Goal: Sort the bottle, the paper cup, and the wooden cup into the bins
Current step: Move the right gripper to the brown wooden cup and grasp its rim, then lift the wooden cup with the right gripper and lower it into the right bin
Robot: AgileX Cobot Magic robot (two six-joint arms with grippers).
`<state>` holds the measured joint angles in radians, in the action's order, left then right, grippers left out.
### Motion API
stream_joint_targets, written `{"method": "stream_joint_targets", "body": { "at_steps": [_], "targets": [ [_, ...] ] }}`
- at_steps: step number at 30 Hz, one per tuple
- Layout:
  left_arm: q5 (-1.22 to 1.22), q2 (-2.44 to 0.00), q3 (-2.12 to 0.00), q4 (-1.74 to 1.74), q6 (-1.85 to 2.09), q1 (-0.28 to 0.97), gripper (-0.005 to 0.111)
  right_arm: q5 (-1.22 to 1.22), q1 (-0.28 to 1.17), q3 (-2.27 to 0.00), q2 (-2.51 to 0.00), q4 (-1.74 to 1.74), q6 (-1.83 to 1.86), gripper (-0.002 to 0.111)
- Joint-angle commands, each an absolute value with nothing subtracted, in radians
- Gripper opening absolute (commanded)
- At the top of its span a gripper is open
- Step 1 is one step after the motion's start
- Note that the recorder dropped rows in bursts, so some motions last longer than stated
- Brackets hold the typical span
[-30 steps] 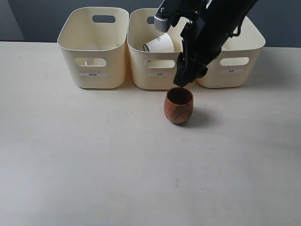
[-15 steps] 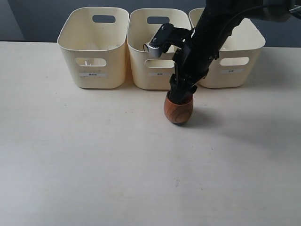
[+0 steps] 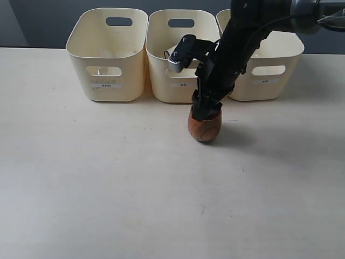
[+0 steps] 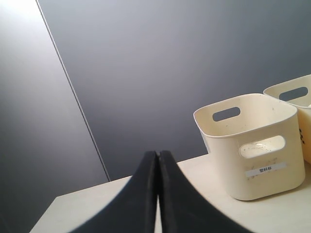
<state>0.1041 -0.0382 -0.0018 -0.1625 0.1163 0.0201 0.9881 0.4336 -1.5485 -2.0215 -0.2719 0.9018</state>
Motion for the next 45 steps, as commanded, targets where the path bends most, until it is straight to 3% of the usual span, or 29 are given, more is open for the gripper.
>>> {"method": "stream_joint_targets", "body": {
  "at_steps": [1, 31, 33, 34, 37, 45],
  "targets": [
    [0.107, -0.036, 0.0, -0.163, 0.114, 0.022, 0.0, 0.98, 0.434, -1.553, -2.035, -0.284, 0.916, 0.053],
    [0.107, -0.036, 0.0, -0.163, 0.114, 0.022, 0.0, 0.988, 0.434, -1.553, -2.121, -0.278, 0.916, 0.053],
    [0.107, -0.036, 0.0, -0.163, 0.114, 0.022, 0.0, 0.988, 0.434, -1.553, -2.13, -0.27, 0.916, 0.047],
    [0.107, -0.036, 0.0, -0.163, 0.114, 0.022, 0.0, 0.988, 0.434, -1.553, -2.134, -0.263, 0.916, 0.039],
    [0.107, -0.036, 0.0, -0.163, 0.114, 0.022, 0.0, 0.996, 0.434, -1.553, -2.134, -0.227, 0.926, -0.001],
    [0.107, -0.036, 0.0, -0.163, 0.114, 0.022, 0.0, 1.016, 0.434, -1.553, -2.132, -0.213, 0.934, 0.001]
  ]
}}
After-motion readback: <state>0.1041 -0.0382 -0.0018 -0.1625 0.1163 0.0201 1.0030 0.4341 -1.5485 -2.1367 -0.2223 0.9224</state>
